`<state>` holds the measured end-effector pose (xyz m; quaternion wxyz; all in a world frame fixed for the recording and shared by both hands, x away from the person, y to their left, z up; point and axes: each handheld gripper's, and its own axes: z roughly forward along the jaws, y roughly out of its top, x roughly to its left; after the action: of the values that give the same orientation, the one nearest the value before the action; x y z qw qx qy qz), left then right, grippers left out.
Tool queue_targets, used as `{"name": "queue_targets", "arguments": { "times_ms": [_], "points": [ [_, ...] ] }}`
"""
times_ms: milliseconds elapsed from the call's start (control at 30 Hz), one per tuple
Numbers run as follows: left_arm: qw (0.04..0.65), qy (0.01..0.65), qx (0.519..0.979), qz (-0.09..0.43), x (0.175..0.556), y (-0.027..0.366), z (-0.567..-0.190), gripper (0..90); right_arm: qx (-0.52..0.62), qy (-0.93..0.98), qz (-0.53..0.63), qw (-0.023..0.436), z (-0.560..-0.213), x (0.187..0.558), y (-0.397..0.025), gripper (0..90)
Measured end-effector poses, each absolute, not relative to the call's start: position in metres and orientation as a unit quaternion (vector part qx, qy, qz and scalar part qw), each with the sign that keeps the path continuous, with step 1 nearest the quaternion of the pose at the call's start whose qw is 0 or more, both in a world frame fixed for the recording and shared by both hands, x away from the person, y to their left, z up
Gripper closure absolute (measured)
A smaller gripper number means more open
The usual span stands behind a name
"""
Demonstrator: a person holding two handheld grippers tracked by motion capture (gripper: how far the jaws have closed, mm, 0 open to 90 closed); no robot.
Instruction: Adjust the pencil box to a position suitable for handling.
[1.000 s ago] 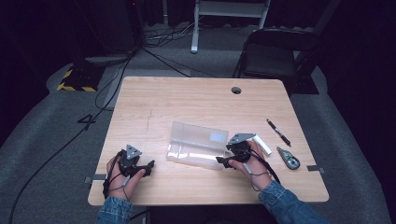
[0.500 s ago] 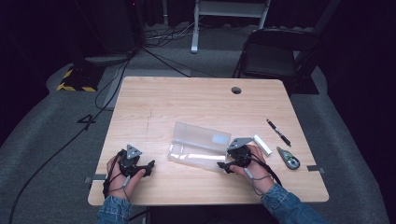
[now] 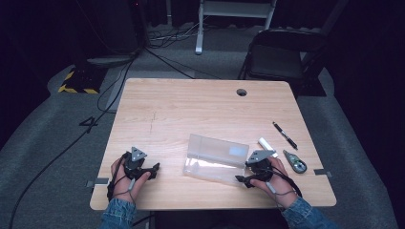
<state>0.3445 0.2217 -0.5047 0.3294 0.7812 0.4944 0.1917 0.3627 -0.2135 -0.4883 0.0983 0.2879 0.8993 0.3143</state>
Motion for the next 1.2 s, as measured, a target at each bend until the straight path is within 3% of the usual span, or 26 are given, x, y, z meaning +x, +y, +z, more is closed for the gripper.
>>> {"name": "queue_targets", "arguments": {
  "times_ms": [467, 1200],
  "points": [
    [0.324, 0.482, 0.793, 0.183, 0.35, 0.217, -0.505, 13.2, 0.293, 0.9, 0.307, 0.096, -0.488, 0.346, -0.245, 27.6],
    [0.325, 0.482, 0.793, 0.182, 0.353, 0.216, -0.505, 13.1, 0.298, 0.89, 0.326, 0.115, -0.468, 0.343, -0.255, 26.2]
  ]
}}
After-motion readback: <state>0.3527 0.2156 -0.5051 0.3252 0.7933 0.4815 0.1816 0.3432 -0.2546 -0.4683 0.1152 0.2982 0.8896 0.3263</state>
